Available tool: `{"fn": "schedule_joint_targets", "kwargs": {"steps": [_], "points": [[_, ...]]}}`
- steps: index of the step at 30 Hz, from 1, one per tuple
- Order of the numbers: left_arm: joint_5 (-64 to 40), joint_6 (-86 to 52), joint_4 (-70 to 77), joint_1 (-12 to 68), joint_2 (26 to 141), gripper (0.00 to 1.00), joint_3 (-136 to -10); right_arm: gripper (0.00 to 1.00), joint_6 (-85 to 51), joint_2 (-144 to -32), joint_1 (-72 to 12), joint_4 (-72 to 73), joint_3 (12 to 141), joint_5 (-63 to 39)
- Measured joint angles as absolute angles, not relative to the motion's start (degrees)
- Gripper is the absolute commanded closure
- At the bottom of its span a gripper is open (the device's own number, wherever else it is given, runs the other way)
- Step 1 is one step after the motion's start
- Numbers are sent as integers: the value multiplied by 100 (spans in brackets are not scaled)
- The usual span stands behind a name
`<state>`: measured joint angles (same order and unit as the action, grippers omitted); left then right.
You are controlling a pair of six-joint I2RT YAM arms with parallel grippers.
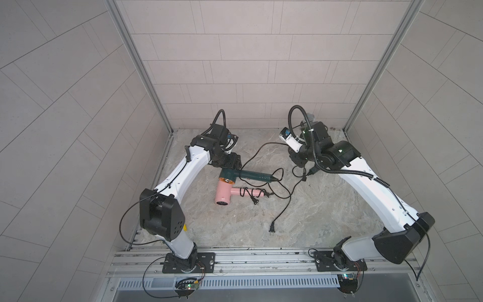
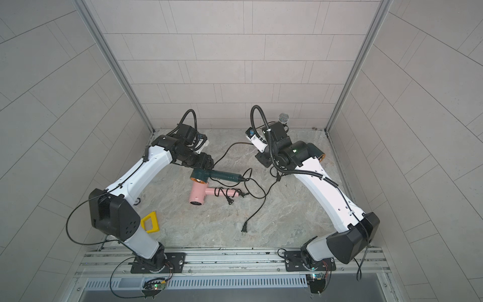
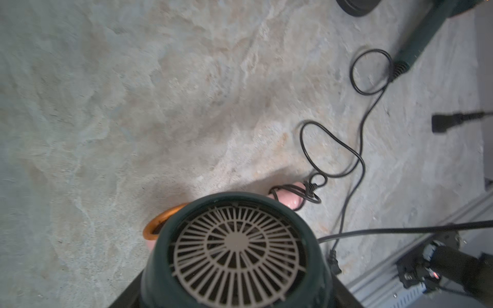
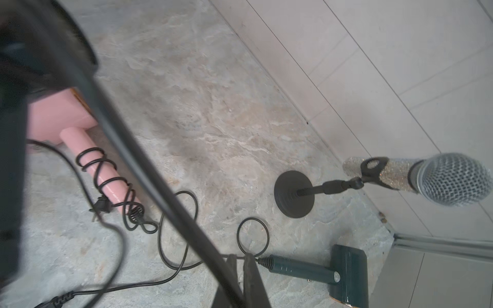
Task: Wrap the cord around the hair dryer
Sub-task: Wrap the power cord around the hair dryer.
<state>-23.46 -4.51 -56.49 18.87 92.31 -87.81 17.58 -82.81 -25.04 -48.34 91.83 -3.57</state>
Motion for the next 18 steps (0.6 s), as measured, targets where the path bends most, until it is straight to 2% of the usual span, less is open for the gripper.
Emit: {"fn": "schedule_joint_targets", "kwargs": {"steps": [4, 8, 14, 18], "points": [[-3098, -338, -5588, 1826, 8731, 100, -8569, 100, 1553, -8619, -1865, -4550, 8982, -803], [-3986, -622, -5013, 1603, 8152, 100, -8114, 100, 1264, -8816, -1616, -4222, 8416, -1098], [-4890, -1925, -3275, 967, 7699, 100, -7102, 100, 856, -8838, -1566, -3883, 7677, -1334], [-5109, -3103, -1911, 576, 7677, 100, -6619, 100, 652, -8836, -1562, -3771, 7290, -1396]]}}
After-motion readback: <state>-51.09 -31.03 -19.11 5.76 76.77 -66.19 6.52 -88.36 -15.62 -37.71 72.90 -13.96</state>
